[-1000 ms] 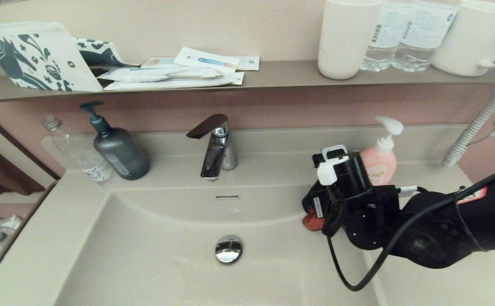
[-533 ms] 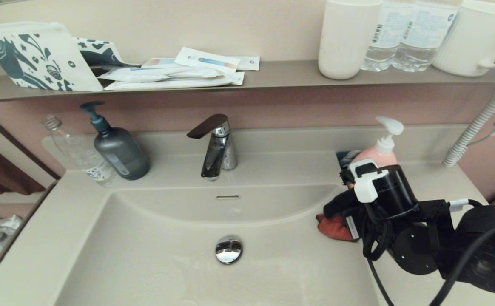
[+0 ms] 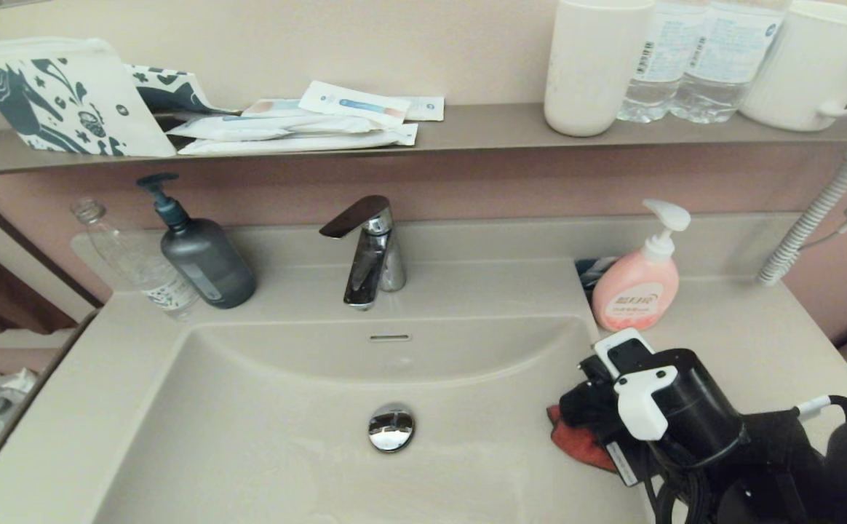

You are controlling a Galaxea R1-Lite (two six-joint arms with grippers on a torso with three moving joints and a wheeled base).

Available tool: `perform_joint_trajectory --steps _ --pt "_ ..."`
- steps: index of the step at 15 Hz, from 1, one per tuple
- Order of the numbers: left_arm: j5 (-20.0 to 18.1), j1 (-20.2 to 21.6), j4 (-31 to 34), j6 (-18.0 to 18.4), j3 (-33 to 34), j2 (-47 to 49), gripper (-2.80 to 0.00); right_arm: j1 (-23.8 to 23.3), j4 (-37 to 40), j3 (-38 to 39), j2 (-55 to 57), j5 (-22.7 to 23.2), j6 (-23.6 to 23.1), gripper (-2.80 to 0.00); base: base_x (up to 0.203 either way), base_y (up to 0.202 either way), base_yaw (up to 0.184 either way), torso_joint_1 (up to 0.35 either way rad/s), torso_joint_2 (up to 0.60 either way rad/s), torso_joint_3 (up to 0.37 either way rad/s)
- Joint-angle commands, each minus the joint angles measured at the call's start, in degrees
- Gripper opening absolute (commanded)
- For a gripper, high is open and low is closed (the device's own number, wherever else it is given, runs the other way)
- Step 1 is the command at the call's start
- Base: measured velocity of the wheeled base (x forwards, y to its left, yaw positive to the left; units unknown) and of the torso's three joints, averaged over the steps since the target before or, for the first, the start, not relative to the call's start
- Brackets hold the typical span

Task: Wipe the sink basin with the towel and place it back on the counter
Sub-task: Wipe the sink

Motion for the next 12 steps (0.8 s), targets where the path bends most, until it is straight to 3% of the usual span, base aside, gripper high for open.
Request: perform_joint_trajectory --steps 1,3,6,10,12 --pt "0.0 0.0 0.0 0.0 0.0 0.1 -2.80 2.5 1.6 0.6 -1.8 -0.2 0.5 -2.80 0.000 0.000 0.000 0.000 0.00 0.000" --pt "0.0 0.0 0.0 0.0 0.0 0.1 -2.80 6.0 7.3 0.8 -3.6 -0.2 3.6 -2.80 0.000 0.000 0.000 0.000 0.00 0.000" --pt "0.0 0.0 0.0 0.0 0.0 0.1 -2.80 7.5 15.2 0.8 -7.3 -0.1 7.8 -2.80 0.000 0.000 0.000 0.000 0.00 0.000" --pt "0.0 0.0 0.0 0.0 0.0 0.1 -2.80 5.1 20.9 1.1 -12.9 -0.2 9.5 -2.80 0.000 0.000 0.000 0.000 0.00 0.000" --pt "0.0 0.0 0.0 0.0 0.0 0.1 -2.80 1.1 26.3 1.6 -17.2 -0.2 9.6 -2.80 0.000 0.000 0.000 0.000 0.00 0.000"
